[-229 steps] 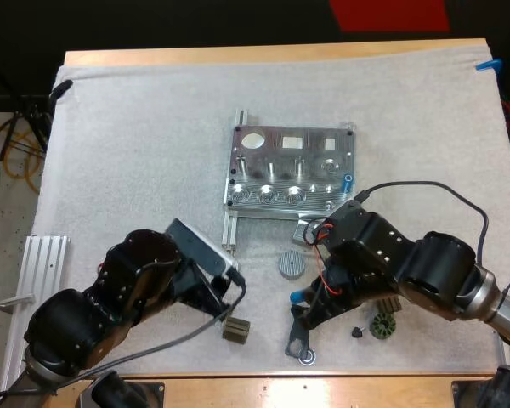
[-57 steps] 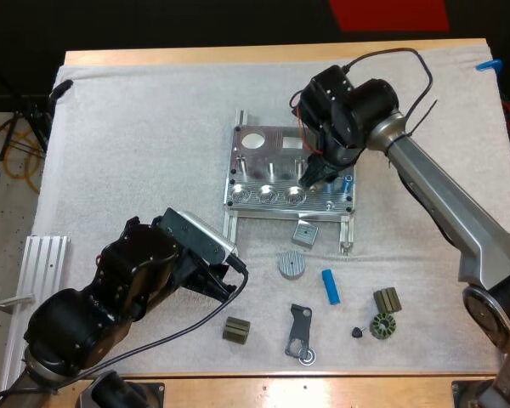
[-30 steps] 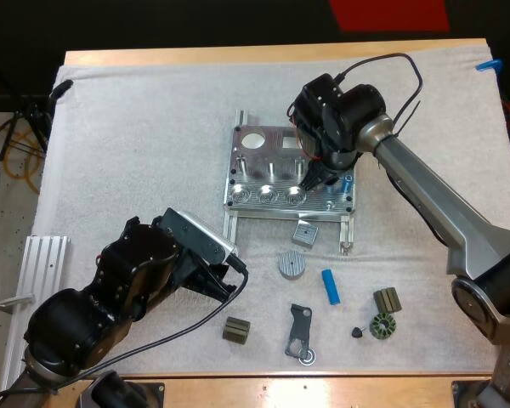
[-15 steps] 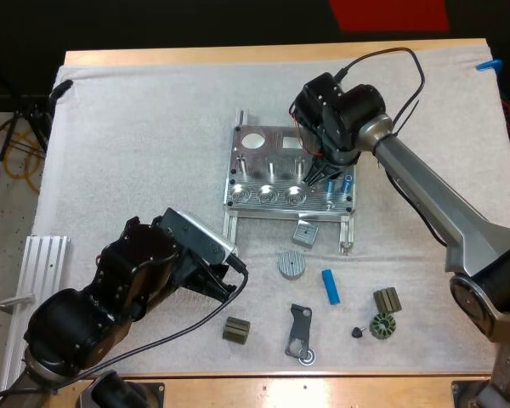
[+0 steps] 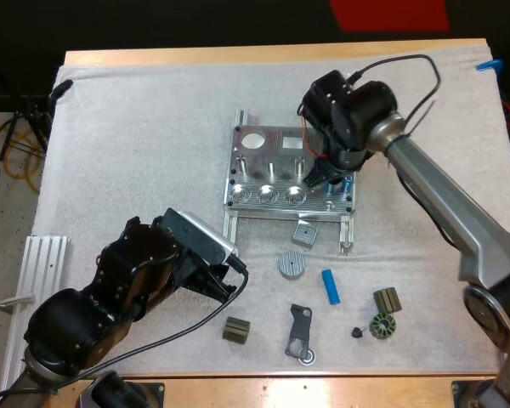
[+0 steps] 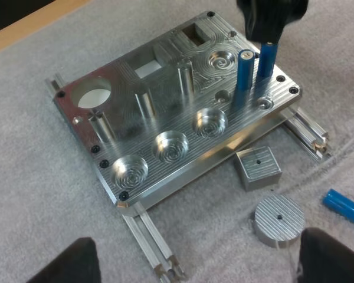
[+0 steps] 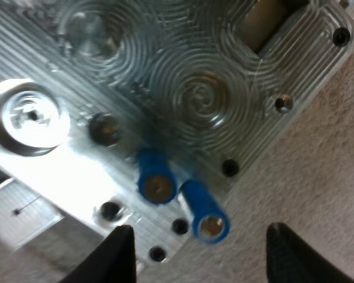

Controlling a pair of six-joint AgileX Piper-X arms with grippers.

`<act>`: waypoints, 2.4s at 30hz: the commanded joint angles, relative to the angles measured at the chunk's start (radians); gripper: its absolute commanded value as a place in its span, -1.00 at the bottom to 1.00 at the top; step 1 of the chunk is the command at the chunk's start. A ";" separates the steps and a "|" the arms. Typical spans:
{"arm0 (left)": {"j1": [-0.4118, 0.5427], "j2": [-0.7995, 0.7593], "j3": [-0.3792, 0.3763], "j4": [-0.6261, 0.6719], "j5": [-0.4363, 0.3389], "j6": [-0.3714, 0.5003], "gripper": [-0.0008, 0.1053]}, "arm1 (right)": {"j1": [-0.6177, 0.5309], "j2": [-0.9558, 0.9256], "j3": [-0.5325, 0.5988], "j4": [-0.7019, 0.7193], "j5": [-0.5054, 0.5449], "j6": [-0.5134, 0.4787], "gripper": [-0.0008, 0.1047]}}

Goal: Load cells from right to left

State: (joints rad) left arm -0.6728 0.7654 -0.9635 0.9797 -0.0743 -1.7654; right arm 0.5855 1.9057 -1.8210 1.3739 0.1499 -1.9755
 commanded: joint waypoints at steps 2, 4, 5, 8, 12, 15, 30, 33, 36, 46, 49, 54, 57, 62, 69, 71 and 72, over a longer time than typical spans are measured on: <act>0.001 -0.006 0.001 -0.013 0.004 0.006 0.29 | -0.004 -0.070 -0.007 0.037 -0.051 0.021 -0.07; 0.001 -0.006 0.001 -0.013 0.004 0.018 0.29 | -0.004 -0.104 -0.007 0.049 -0.059 0.027 -0.07; 0.001 -0.006 0.001 -0.013 0.004 0.022 0.29 | -0.004 -0.128 -0.007 0.058 -0.061 0.032 -0.07; 0.001 -0.006 0.001 -0.013 0.013 0.021 0.29 | -0.004 -0.189 -0.007 0.089 -0.093 0.068 -0.07; 0.001 -0.006 0.001 -0.013 0.028 0.018 0.29 | -0.004 -0.264 -0.007 0.142 -0.168 0.109 -0.07; 0.001 -0.006 0.001 -0.013 0.028 0.017 0.29 | -0.004 -0.321 -0.005 0.159 -0.194 0.121 -0.07; 0.001 -0.006 0.001 -0.013 0.138 0.210 0.29 | -0.004 -0.574 -0.003 0.204 -0.289 0.184 -0.07; 0.001 -0.006 0.001 -0.013 0.138 0.294 0.29 | -0.004 -0.619 -0.003 0.212 -0.314 0.205 -0.07; 0.001 -0.006 0.001 -0.013 0.138 0.385 0.29 | -0.004 -0.653 -0.003 0.212 -0.358 0.233 -0.07; 0.001 -0.006 0.001 -0.014 0.180 0.567 0.29 | -0.004 -0.794 0.124 0.212 -0.474 0.335 -0.07; 0.001 -0.006 0.001 -0.014 0.245 0.567 0.29 | -0.004 -0.861 0.219 0.212 -0.460 0.349 -0.07; 0.001 -0.006 0.001 -0.014 0.305 0.595 0.29 | -0.004 -0.954 0.344 0.212 -0.459 0.368 -0.07; 0.001 -0.006 0.001 -0.014 0.330 0.653 0.29 | -0.004 -1.009 0.394 0.212 -0.459 0.380 -0.07; 0.001 0.007 0.001 -0.046 0.369 0.695 0.29 | -0.004 -1.074 0.439 0.212 -0.459 0.387 -0.07; -0.093 0.088 0.001 -0.069 0.373 0.704 0.29 | -0.004 -1.128 0.467 0.212 -0.459 0.401 -0.07; -0.126 0.119 0.001 -0.077 0.368 0.737 0.29 | -0.004 -1.136 0.474 0.212 -0.459 0.401 -0.07; -0.143 0.136 0.001 -0.088 0.365 0.765 0.29 | -0.004 -1.139 0.480 0.212 -0.459 0.401 -0.07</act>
State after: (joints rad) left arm -0.8041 0.8972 -0.9635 0.9058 0.2889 -1.0156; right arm 0.5855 0.7710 -1.3457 1.5449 -0.3048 -1.5755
